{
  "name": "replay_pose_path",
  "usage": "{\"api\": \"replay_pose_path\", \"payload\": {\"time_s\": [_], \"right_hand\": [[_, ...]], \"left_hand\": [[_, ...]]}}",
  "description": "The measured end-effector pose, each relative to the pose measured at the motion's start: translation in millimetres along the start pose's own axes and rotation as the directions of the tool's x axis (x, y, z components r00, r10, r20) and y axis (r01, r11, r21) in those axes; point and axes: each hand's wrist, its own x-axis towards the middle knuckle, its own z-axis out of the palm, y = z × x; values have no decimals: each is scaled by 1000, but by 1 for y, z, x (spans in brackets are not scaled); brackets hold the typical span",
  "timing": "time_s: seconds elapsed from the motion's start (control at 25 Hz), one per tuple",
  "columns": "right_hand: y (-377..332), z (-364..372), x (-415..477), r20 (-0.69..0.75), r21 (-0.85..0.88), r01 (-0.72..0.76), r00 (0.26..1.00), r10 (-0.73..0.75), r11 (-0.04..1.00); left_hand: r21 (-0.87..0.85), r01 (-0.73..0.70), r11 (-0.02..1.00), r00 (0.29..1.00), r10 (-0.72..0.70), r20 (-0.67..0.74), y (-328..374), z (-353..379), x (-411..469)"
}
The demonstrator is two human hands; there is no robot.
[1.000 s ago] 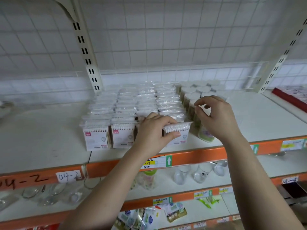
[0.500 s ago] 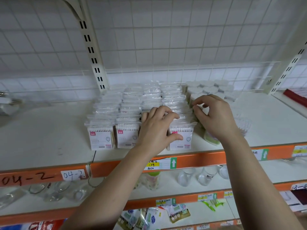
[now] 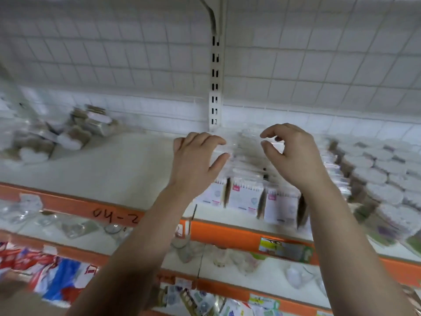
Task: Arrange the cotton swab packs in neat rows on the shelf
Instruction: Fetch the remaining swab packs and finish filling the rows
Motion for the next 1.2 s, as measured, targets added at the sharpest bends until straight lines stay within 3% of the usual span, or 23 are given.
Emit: {"api": "replay_pose_path", "payload": {"time_s": [0.32, 0.56, 0.92, 1.2], "right_hand": [[-102, 116, 59, 99, 131, 112, 987, -125, 985], [-168, 205, 90, 166, 173, 115, 976, -144, 978], [-218, 304, 129, 238, 175, 8, 970, -50, 985], [-229, 341, 160, 234, 133, -46, 972, 14, 990]], "left_hand": [[105, 253, 962, 966, -257, 26, -144, -61, -28], [136, 332, 934, 943, -333, -9, -246, -82, -48], [154, 362, 919, 932, -358, -53, -370, -94, -50], [112, 274, 955, 961, -267, -75, -405, -76, -15]]}}
